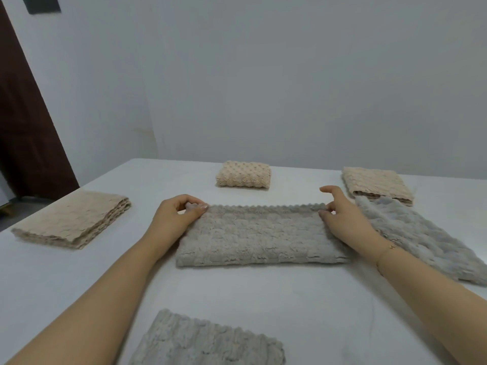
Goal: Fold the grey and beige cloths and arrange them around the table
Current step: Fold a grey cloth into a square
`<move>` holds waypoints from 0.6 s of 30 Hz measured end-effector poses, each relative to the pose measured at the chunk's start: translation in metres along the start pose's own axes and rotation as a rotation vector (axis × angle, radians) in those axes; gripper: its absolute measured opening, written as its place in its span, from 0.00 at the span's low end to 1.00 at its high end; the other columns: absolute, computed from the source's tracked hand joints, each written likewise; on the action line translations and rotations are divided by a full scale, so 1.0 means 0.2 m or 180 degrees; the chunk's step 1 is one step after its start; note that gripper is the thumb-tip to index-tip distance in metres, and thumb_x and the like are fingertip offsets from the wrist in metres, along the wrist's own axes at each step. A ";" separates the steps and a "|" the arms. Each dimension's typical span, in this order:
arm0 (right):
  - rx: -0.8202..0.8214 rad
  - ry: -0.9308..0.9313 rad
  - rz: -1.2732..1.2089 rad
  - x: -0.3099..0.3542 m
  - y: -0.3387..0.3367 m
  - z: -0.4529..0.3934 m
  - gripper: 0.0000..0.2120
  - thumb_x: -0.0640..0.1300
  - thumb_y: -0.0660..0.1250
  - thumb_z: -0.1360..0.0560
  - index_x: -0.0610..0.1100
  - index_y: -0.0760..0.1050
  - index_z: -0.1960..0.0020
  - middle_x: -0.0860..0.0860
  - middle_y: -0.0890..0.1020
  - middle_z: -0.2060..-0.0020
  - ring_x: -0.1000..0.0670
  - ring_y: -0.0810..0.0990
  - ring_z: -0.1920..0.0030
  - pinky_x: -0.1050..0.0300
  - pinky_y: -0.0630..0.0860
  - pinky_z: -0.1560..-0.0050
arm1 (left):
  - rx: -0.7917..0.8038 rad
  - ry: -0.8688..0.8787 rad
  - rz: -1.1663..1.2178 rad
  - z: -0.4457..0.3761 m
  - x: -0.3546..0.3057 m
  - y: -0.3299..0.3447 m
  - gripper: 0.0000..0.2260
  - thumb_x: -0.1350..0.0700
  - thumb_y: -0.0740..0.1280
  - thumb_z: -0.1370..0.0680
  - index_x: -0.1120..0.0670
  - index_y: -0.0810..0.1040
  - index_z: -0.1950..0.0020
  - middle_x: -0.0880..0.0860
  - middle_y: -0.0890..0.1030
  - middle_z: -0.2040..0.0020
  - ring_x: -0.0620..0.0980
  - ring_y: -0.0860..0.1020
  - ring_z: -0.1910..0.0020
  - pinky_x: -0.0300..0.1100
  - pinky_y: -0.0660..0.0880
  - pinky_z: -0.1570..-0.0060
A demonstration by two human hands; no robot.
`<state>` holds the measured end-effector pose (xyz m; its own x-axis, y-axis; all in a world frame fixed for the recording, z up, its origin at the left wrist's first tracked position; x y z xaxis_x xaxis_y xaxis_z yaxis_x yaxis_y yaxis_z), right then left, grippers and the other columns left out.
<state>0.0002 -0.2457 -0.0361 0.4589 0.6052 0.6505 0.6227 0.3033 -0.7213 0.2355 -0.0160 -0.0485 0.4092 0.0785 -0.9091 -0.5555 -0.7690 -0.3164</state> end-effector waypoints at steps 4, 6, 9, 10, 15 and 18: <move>0.0121 0.0144 0.0289 0.00 0.04 -0.08 0.19 0.39 0.59 0.20 0.45 0.63 0.30 0.45 0.77 0.60 0.51 0.71 0.71 0.58 0.66 0.72 | -0.0300 0.0169 -0.0750 -0.05 0.03 -0.01 0.06 0.48 0.69 0.25 0.49 0.80 0.57 0.46 0.82 0.55 0.46 0.78 0.51 0.44 0.73 0.51; 0.0110 0.0228 0.0314 -0.01 0.05 -0.10 0.17 0.41 0.59 0.20 0.45 0.65 0.32 0.46 0.77 0.60 0.52 0.71 0.71 0.60 0.65 0.73 | -0.0391 0.0135 -0.1077 -0.07 0.04 0.00 0.07 0.46 0.68 0.25 0.49 0.78 0.57 0.45 0.81 0.56 0.46 0.77 0.54 0.40 0.71 0.58; 0.0002 0.0257 0.0381 -0.03 0.05 -0.11 0.15 0.41 0.59 0.20 0.44 0.68 0.33 0.49 0.76 0.63 0.52 0.73 0.69 0.59 0.67 0.71 | -0.0408 0.0115 -0.1480 -0.09 0.04 0.03 0.09 0.45 0.67 0.25 0.50 0.77 0.57 0.46 0.80 0.57 0.47 0.76 0.58 0.41 0.69 0.61; -0.0015 0.0255 0.0432 -0.03 0.06 -0.11 0.15 0.41 0.58 0.20 0.44 0.68 0.34 0.49 0.76 0.63 0.52 0.73 0.68 0.59 0.69 0.70 | -0.0414 0.0112 -0.1567 -0.10 0.04 0.04 0.10 0.45 0.67 0.25 0.50 0.76 0.57 0.47 0.80 0.57 0.47 0.76 0.58 0.43 0.69 0.61; -0.0001 0.0259 0.0531 -0.03 0.07 -0.11 0.16 0.38 0.56 0.20 0.43 0.66 0.33 0.44 0.78 0.59 0.48 0.74 0.66 0.55 0.69 0.66 | -0.0394 0.0038 -0.1544 -0.10 0.04 0.03 0.11 0.42 0.68 0.27 0.49 0.76 0.60 0.45 0.79 0.60 0.45 0.75 0.60 0.43 0.69 0.62; -0.0014 0.0183 0.0595 -0.02 0.08 -0.10 0.18 0.35 0.54 0.21 0.42 0.66 0.32 0.48 0.75 0.66 0.51 0.71 0.69 0.57 0.64 0.71 | -0.0327 -0.0065 -0.0983 -0.09 0.04 0.02 0.13 0.39 0.70 0.29 0.47 0.77 0.59 0.47 0.81 0.61 0.48 0.79 0.61 0.46 0.74 0.60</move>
<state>0.0211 -0.2576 -0.0459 0.6021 0.6076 0.5180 0.5259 0.1863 -0.8299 0.2487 -0.0296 -0.0521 0.5318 0.3300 -0.7799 -0.3309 -0.7667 -0.5501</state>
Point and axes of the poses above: each hand's wrist, its own z-axis away from the middle knuckle, its own y-axis out of the palm, x = y × z, the point moved 5 cm from there along -z, towards the middle knuckle
